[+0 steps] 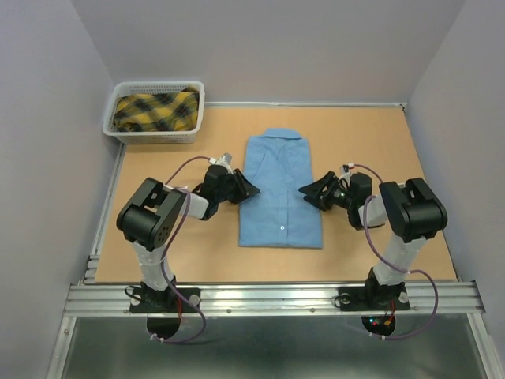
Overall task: Fold and stack the long sleeve shirts
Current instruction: Fold the shirt
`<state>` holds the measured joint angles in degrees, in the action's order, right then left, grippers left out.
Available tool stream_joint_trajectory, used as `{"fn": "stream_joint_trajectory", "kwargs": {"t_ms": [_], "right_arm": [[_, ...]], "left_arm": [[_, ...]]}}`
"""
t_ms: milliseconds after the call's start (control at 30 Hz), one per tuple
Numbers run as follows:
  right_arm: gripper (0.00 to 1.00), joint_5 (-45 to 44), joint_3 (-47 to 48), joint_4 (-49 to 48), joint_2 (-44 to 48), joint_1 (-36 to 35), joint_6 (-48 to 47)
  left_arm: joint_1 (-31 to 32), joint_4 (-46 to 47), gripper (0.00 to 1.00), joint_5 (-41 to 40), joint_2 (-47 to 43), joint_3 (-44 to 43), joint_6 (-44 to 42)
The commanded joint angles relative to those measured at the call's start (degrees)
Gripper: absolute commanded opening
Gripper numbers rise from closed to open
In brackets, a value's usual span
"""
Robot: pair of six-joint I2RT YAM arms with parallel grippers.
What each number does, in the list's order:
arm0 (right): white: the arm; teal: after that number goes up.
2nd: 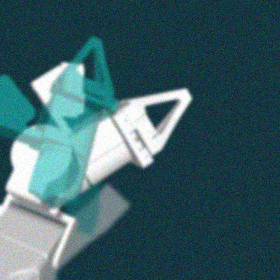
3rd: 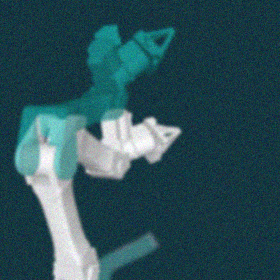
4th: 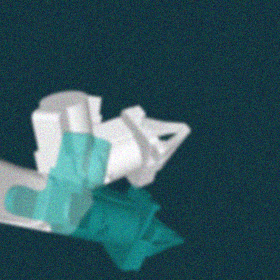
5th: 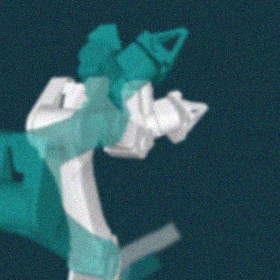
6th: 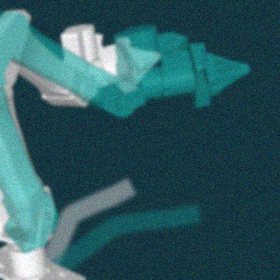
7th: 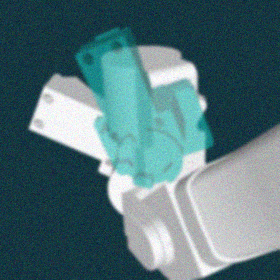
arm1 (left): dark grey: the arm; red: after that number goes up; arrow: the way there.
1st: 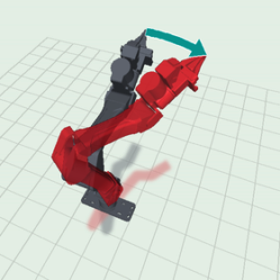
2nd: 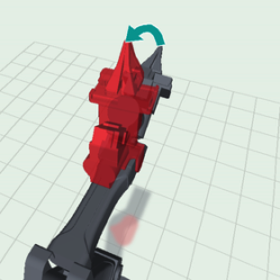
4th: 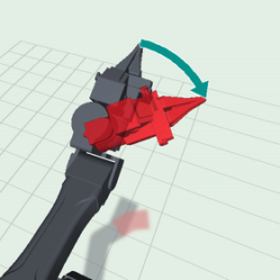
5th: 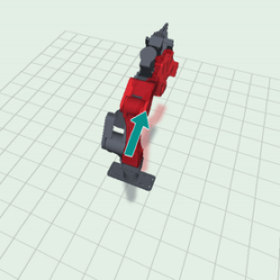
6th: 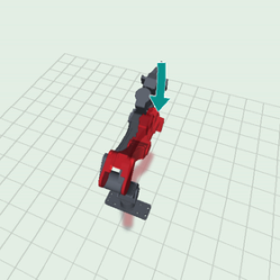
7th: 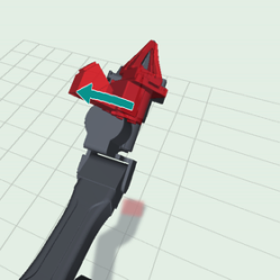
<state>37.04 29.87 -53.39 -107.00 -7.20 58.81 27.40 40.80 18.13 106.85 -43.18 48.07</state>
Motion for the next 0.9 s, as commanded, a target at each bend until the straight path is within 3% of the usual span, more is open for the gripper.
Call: {"fn": "stream_joint_trajectory", "kwargs": {"t_ms": [0, 133, 200, 267, 367, 467, 600, 700, 833, 867], "right_arm": [[0.63, -2.06, -7.53, 2.23, 4.77, -1.05, -1.15], [0.63, -1.97, -13.59, 2.76, 13.29, -1.59, -0.62], [0.63, -2.41, -13.09, 9.84, 20.05, -1.67, -2.98], [0.63, -4.86, -9.67, 23.8, 28.57, -1.59, -8.58], [0.64, -12.04, -3.35, 44.51, 36.84, -1.59, -17.55], [0.65, -14.8, -0.08, 58.19, 42.57, -1.76, -21.18], [0.65, -16.11, -0.59, 69.72, 44.94, -1.94, -22.24], [0.6, -17.79, -1.48, 75.87, 49.25, -2.11, -21.98], [0.59, -16.57, -2.18, 80.72, 51.54, -3.08, -21.2], [0.58, -16.3, -2.36, 81.68, 51.98, -3.69, -20.41]], "left_arm": [[1.08, -3.97, 0.42, -0.64, -6.46, 9.57, -1.32], [1.96, -5.45, 0.47, -1.52, -14.54, 14.87, -2.46], [2.39, -8.52, 0.51, -3.35, -21.04, 15.32, -2.9], [3.62, -20.6, 0.59, -8.79, -28.77, 13.92, -4.21], [4.24, -30.65, 0.7, -14.42, -38.25, 12.25, -4.48], [4.42, -40.51, 0.73, -14.27, -44.24, 12.94, -0.72], [7.48, -45.19, 0.73, -11.11, -48.31, 17.06, 3.68], [10.48, -44.4, 0.72, -9.26, -48.49, 20.14, 7.55], [11.71, -41.07, 0.64, -6.71, -45.24, 21.82, 9.23], [11.71, -39.84, 0.58, -6.88, -43.93, 22.52, 9.49]]}}
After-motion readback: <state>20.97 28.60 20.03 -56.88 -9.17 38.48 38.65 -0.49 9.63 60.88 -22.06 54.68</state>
